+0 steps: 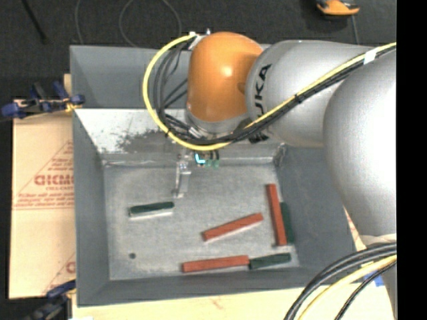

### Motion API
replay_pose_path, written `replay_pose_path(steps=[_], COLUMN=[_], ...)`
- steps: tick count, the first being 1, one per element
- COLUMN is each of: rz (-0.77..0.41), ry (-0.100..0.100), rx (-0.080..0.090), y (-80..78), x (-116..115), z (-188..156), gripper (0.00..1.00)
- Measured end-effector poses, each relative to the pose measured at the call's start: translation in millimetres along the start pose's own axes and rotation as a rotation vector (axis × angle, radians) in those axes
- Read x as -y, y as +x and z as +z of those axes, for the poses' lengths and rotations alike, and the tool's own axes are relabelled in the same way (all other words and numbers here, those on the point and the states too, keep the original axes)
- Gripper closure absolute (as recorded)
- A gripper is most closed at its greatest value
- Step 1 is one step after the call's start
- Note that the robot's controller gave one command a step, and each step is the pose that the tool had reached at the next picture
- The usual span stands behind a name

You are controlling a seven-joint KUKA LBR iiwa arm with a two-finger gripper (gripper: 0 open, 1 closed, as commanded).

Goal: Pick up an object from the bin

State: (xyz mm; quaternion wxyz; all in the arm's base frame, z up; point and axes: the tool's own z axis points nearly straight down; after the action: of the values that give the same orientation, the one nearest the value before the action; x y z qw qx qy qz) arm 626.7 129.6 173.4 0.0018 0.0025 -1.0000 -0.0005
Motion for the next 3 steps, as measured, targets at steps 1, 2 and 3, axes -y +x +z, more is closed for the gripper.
replay_pose_path(steps=[1,2,3], rz=[-0.397,-0.393,-0.442], ry=[0.002,0.000,0.002], rx=[0.004,0.007,0.018], y=[4.6,3.6,10.1], x=[-9.0,-9.4,-16.5], z=[104.1,102.3,-45.3], gripper=[0.00,1.00,1.00])
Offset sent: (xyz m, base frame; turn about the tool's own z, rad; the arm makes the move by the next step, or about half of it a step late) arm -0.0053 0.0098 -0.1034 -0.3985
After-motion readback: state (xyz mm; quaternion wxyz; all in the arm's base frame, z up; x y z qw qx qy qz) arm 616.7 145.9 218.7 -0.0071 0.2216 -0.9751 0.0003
